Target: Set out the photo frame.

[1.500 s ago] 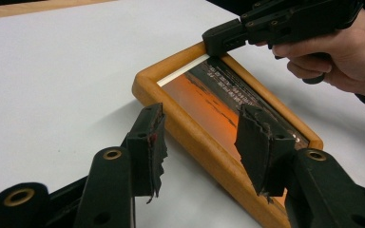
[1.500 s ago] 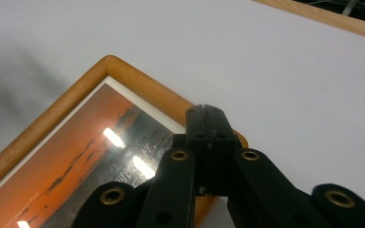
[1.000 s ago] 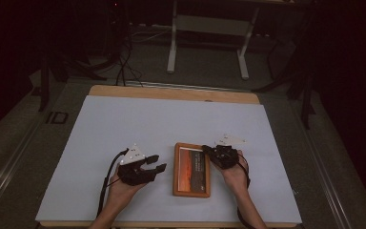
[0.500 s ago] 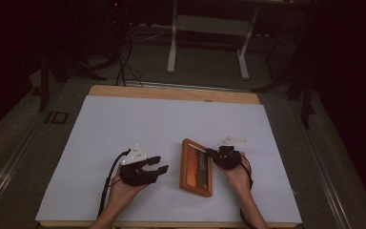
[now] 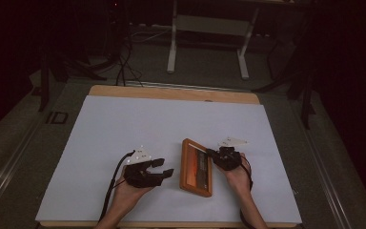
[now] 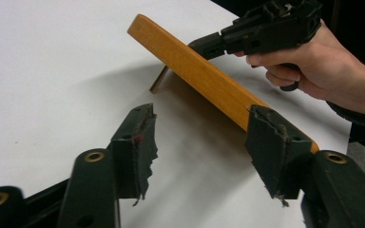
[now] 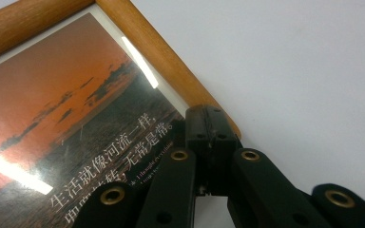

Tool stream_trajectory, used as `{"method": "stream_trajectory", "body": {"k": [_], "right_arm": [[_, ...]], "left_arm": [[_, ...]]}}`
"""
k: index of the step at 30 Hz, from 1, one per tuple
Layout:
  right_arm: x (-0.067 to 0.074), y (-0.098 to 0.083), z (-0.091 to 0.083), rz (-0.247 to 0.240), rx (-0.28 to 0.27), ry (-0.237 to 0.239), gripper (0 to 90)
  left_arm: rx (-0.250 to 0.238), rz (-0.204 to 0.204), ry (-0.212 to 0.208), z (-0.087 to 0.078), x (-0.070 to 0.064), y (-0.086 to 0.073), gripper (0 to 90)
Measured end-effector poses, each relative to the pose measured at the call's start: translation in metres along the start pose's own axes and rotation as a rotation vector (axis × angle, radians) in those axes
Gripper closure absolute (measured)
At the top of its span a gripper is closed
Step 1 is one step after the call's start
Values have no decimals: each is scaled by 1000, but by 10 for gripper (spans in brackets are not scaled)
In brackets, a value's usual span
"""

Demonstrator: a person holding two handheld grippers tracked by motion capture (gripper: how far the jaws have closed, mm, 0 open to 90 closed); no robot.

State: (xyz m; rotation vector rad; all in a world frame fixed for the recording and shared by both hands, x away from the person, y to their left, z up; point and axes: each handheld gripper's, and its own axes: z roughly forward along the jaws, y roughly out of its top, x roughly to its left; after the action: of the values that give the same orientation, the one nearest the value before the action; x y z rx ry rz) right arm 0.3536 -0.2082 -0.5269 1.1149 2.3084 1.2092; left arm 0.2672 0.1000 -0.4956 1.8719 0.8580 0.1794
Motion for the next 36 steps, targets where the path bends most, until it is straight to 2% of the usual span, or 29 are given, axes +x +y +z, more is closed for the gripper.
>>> {"method": "stream_trajectory", "body": {"k": [4,7,18,24,25,31,36], "right_arm": [[0,0,0,-2,1,0,900],[0,0,0,-1,-1,-1,900],[1,0,0,0,-1,-3,900],[1,0,0,0,-2,-2,900],[1,0,0,0,-2,-2,900],[0,-1,0,1,-4,-1,900],[0,-1,0,1,-4,0,900]], "left_arm": [[10,6,-9,4,-7,1,374],[13,5,-31,6,-12,2,350],[38,-38,-90,20,-27,0,226],[78,-43,-135,34,-34,-2,223],[79,-44,-127,36,-34,-1,232],[91,-121,-138,39,-27,0,281],[132,-124,-152,49,-31,-3,295]]}}
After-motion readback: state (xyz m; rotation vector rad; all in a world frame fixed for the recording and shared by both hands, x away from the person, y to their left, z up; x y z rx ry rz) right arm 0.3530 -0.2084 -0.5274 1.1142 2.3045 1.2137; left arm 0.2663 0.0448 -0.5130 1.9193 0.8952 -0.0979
